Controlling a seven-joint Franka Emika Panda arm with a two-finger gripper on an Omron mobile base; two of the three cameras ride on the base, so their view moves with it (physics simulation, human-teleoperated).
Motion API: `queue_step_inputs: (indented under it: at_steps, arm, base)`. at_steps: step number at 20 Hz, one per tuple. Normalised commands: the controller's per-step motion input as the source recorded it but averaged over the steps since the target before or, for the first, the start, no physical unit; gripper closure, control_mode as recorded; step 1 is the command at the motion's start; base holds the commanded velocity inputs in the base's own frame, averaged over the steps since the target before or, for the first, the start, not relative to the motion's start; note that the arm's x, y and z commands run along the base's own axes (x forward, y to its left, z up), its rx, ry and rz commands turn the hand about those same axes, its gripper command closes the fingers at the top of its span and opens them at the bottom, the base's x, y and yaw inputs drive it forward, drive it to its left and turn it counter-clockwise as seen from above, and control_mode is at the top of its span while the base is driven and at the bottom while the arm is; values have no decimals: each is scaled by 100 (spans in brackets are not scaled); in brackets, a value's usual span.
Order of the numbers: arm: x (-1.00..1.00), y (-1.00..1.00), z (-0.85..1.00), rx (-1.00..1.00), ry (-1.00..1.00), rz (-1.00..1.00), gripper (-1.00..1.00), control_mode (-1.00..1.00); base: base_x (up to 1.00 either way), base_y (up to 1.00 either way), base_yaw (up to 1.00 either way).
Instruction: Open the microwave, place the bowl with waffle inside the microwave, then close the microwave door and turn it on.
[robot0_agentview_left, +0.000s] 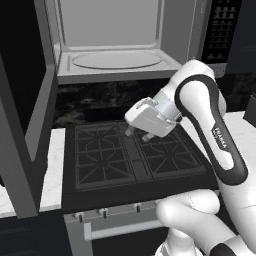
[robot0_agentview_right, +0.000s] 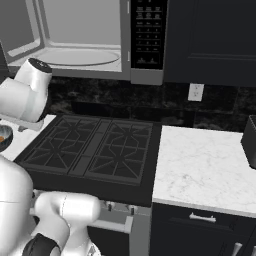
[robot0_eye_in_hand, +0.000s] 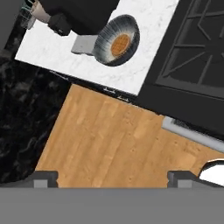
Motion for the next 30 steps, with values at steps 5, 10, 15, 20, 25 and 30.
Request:
queue_step_inputs:
  at_steps: [5, 10, 15, 20, 25, 30]
  arm:
    - [86, 23, -3, -3, 27, -13, -100, -100]
    - [59, 31, 7, -8, 41, -8, -100, -100]
    - [28, 5, -37, -1, 23, -4, -100, -100]
    - [1, 9, -99, 0, 4, -1, -100, -100]
    - [-4, 42, -57, 0, -9, 0, -100, -100]
    - [-2, 47, -24, 0, -20, 0, -100, -100]
  base:
    - [0, 0, 0]
    - [0, 0, 0]
    - [0, 0, 0]
    - [0, 0, 0]
    - [0, 0, 0]
    - [0, 0, 0]
